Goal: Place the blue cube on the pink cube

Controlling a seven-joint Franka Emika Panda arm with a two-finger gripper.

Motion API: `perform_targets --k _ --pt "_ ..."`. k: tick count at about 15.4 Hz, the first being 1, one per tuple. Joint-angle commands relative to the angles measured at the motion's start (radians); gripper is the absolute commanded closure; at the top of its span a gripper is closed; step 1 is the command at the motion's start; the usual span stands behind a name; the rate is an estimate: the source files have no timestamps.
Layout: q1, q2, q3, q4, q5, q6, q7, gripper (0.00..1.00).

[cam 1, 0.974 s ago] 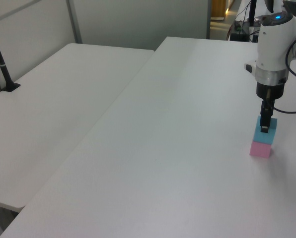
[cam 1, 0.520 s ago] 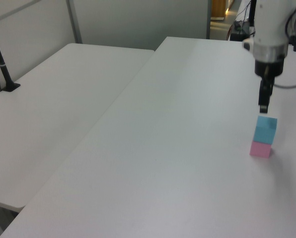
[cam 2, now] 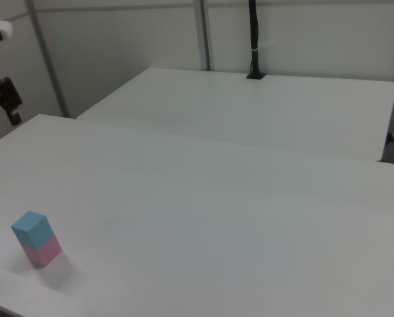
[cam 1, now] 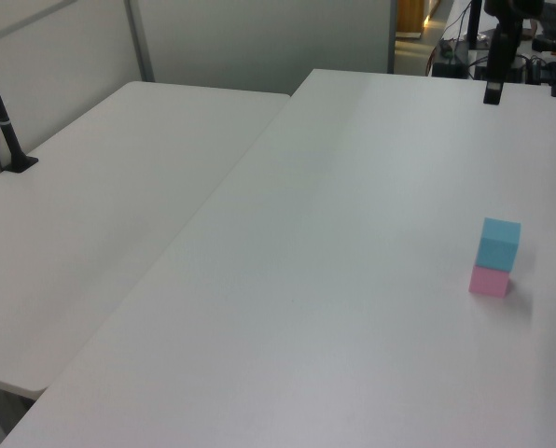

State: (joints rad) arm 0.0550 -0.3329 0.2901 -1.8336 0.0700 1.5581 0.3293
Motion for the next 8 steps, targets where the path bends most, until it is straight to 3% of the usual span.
perform_targets --k 1,5,8 --pt "-0.075 0.162 -0.008 0.163 0.011 -0.032 -0.093 0.0" --pt "-0.177 0.382 -0.009 0.348 -0.065 -0.02 -0.2 0.0" --pt "-0.219 0.4 -0.009 0.361 -0.075 0.011 -0.254 0.0"
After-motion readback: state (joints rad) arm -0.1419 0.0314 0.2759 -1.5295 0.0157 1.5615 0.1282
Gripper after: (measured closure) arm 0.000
